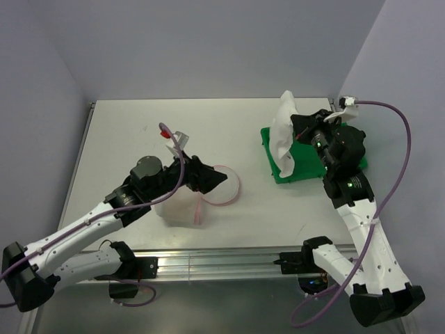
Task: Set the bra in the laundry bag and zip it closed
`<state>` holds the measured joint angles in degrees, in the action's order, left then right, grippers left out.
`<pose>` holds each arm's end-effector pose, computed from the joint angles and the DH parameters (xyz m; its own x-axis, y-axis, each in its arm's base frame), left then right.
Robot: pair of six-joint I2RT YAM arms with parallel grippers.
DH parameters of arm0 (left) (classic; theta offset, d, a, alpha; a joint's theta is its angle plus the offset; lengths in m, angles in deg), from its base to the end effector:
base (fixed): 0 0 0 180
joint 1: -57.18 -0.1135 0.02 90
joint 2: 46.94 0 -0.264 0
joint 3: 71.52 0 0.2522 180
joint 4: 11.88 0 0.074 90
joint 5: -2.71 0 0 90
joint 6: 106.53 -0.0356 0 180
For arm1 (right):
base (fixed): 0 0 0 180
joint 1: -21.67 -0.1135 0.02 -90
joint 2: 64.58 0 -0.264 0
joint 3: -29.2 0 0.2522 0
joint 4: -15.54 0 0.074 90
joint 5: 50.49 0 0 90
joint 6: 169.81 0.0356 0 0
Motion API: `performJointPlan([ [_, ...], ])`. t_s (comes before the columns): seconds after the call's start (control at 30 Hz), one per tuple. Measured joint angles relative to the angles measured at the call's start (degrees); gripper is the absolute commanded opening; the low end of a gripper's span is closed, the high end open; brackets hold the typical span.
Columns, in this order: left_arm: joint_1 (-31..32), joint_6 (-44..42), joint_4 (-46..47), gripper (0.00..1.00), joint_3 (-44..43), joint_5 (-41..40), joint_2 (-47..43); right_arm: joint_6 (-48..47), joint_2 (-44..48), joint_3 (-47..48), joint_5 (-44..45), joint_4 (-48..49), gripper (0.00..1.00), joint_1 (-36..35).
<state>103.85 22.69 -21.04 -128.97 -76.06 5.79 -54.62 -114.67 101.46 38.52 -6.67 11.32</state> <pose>0.1460 -0.1648 0.3359 -0.5765 -0.2926 -0.7629 0.6224 0.4476 -0.6421 0.1905 0.0354 0.4111 -0.0843 0.4172 -0.9049 -0.1776 0.8873 0.4256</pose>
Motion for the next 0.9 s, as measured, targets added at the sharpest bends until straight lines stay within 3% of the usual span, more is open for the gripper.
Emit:
performJointPlan([
  [0.23,9.29,-3.98,1.18,0.88,-8.37,-7.43,10.38,7.93,5.86,-1.64,-3.3,4.04,0.0,-3.76],
  [0.43,18.95,-10.58,2.25,0.91,-14.95,-23.87,18.43,11.74,6.25,-4.68,1.05,8.39,0.0,-14.6],
  [0.7,20.09,-14.4,4.35,0.93,-16.96,-35.15,24.72,12.9,2.47,-7.1,6.21,12.04,0.0,-26.84],
  [0.9,20.09,-16.06,4.13,0.78,-17.97,-42.77,25.59,12.9,2.36,-8.0,8.61,14.03,0.0,-31.01],
])
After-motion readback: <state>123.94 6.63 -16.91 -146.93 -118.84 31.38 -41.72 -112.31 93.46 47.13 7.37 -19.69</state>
